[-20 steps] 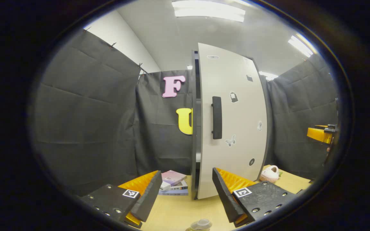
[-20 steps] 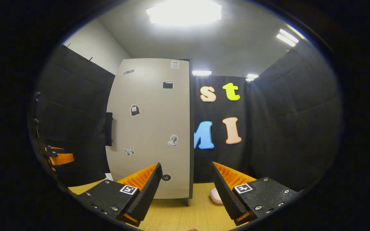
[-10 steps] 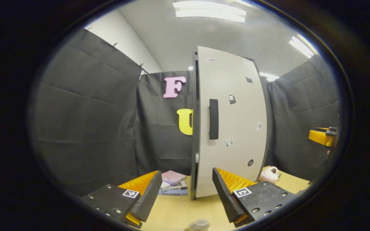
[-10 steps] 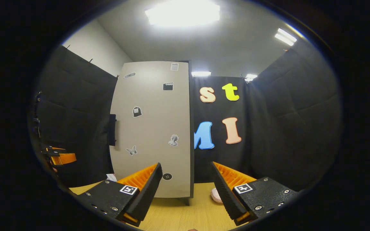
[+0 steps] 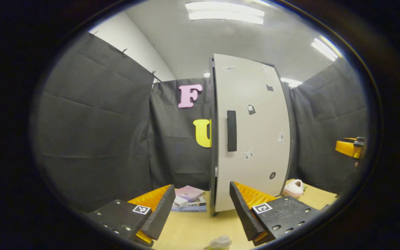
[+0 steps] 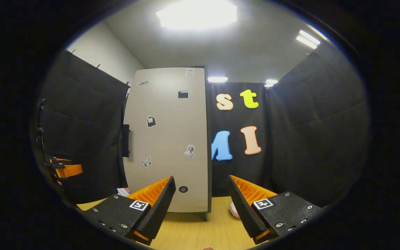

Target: Open the cabinet door with the right hand, grasp the bottle in the cabinet with the left hand and place it on the coaster, then close the cabinet door with the right hand.

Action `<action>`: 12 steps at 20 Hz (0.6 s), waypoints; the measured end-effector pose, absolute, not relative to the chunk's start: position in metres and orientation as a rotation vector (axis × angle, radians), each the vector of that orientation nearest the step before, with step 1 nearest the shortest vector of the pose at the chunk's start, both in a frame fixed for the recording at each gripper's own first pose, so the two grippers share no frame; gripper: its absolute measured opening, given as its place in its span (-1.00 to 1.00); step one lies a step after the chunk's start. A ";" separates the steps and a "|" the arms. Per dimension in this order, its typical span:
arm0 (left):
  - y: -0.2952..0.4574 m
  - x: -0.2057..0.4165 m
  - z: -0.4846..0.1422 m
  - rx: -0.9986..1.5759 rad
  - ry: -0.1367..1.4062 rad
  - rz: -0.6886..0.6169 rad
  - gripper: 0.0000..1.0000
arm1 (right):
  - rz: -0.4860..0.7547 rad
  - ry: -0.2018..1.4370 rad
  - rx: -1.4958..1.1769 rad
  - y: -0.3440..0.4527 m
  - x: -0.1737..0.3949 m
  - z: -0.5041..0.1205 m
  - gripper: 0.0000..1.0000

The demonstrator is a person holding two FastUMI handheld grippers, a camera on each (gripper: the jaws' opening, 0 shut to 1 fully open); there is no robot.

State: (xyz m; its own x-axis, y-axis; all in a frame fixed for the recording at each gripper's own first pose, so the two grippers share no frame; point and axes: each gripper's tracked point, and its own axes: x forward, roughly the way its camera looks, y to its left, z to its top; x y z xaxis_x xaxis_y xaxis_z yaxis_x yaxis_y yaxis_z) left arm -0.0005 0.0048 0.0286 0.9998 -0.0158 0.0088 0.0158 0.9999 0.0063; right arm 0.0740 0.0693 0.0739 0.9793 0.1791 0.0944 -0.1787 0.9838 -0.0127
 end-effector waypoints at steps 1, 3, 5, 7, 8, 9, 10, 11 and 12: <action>0.003 0.002 0.029 0.001 -0.008 -0.019 0.80 | 0.178 -0.096 -0.003 0.069 0.073 0.074 0.86; 0.003 0.002 0.030 0.000 -0.009 -0.023 0.86 | 0.174 -0.092 -0.002 0.069 0.073 0.073 0.86; 0.004 0.001 0.031 0.007 -0.014 -0.024 0.86 | 0.177 -0.091 0.006 0.071 0.072 0.073 0.87; 0.004 0.002 0.030 0.007 -0.014 -0.025 0.86 | 0.175 -0.091 0.012 0.072 0.072 0.073 0.86; 0.002 0.002 0.031 0.003 -0.015 -0.029 0.87 | 0.175 -0.090 0.011 0.073 0.072 0.073 0.86; 0.002 0.003 0.032 0.001 -0.016 -0.030 0.80 | 0.174 -0.090 0.008 0.073 0.072 0.073 0.86; 0.002 0.003 0.032 0.003 -0.016 -0.030 0.80 | 0.173 -0.091 0.004 0.074 0.073 0.073 0.87; 0.003 0.002 0.032 0.006 -0.016 -0.029 0.80 | 0.173 -0.090 -0.001 0.074 0.073 0.073 0.86; 0.004 0.002 0.031 0.008 -0.015 -0.029 0.86 | 0.172 -0.091 -0.004 0.075 0.073 0.073 0.87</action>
